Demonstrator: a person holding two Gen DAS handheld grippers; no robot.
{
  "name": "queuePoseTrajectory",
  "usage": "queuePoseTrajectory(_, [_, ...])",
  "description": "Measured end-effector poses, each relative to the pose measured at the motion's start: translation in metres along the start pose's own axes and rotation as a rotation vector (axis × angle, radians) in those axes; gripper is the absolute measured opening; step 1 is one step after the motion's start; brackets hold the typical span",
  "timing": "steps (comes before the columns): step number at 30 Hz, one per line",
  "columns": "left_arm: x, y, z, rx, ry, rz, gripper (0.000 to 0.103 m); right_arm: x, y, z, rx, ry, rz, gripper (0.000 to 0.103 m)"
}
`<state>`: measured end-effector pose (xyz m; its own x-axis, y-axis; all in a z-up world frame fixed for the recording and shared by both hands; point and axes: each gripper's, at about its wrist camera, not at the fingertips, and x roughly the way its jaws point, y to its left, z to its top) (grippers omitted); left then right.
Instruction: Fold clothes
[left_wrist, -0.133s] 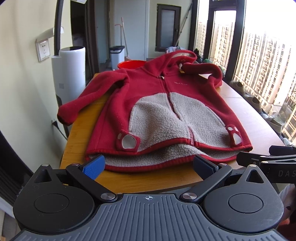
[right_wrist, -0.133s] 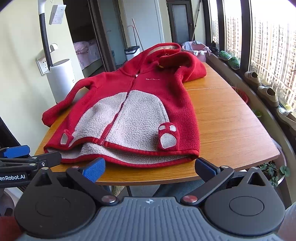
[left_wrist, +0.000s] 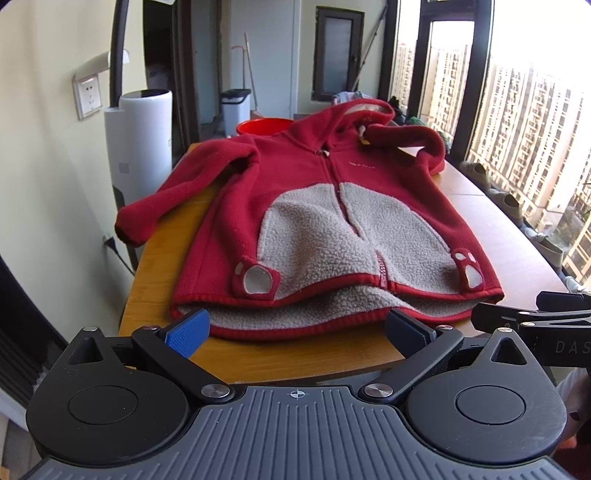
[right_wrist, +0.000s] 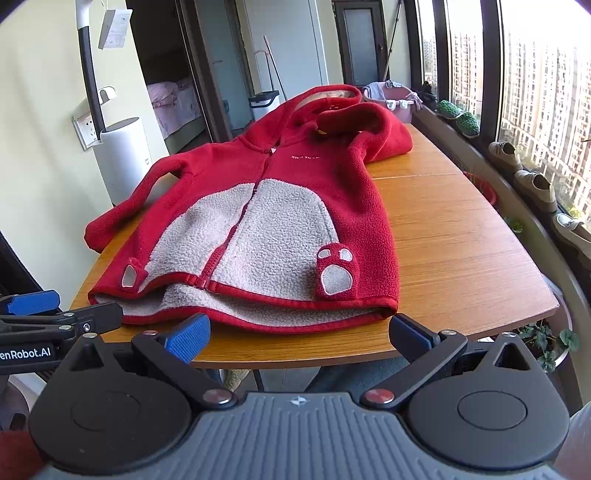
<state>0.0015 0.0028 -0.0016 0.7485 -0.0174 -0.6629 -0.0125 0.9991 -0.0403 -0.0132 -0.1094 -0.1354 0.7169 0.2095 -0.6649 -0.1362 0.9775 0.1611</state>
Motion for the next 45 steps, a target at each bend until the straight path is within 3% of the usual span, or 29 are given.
queuePoseTrajectory(9, [0.004,0.002,-0.003,-0.022,0.041,0.000,0.103,0.008,-0.003,0.000,0.037,0.071,0.008,0.103])
queuePoseTrajectory(45, [0.008,0.006,-0.008,-0.047,0.079,-0.011,0.103,0.014,-0.006,-0.005,0.044,0.096,0.028,0.103])
